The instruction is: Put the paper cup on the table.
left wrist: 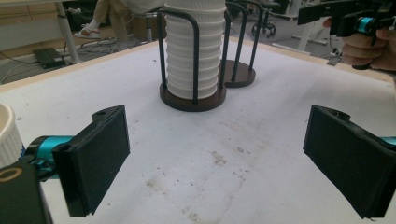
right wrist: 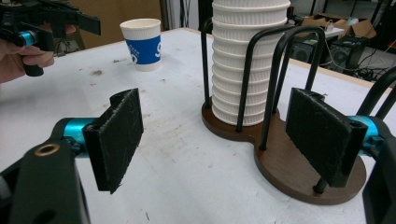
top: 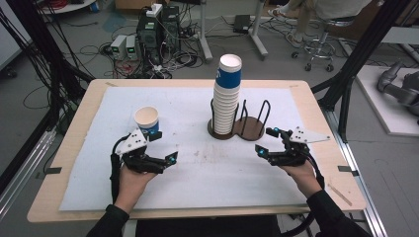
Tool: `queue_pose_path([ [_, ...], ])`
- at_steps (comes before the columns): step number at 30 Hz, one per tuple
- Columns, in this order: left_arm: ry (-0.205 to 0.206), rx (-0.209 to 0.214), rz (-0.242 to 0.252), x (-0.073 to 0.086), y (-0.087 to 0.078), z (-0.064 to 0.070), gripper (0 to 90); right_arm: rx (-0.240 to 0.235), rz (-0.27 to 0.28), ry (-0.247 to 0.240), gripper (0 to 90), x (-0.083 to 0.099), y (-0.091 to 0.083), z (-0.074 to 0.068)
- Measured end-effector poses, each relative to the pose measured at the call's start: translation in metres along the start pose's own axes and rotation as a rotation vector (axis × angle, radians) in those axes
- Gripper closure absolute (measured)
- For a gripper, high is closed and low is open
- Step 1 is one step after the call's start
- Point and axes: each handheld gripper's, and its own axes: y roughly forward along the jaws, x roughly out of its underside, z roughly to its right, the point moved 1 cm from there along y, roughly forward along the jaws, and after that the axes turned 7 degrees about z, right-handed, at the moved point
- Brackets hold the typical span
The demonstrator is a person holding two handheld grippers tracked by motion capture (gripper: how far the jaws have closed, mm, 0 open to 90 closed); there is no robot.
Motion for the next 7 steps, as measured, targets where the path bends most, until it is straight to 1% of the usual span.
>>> queue_pose_path([
  [4, -0.003, -0.001, -0.003, 0.0007, 0.0007, -0.0012, 7.1, 0.0, -0.006, 0.004, 19.8, 0.0006, 0.001, 0.0005],
  [7, -0.014, -0.003, -0.004, 0.0012, 0.002, -0.0026, 7.1, -0.001, 0.0, 0.002, 19.8, 0.0007, 0.002, 0.0014],
])
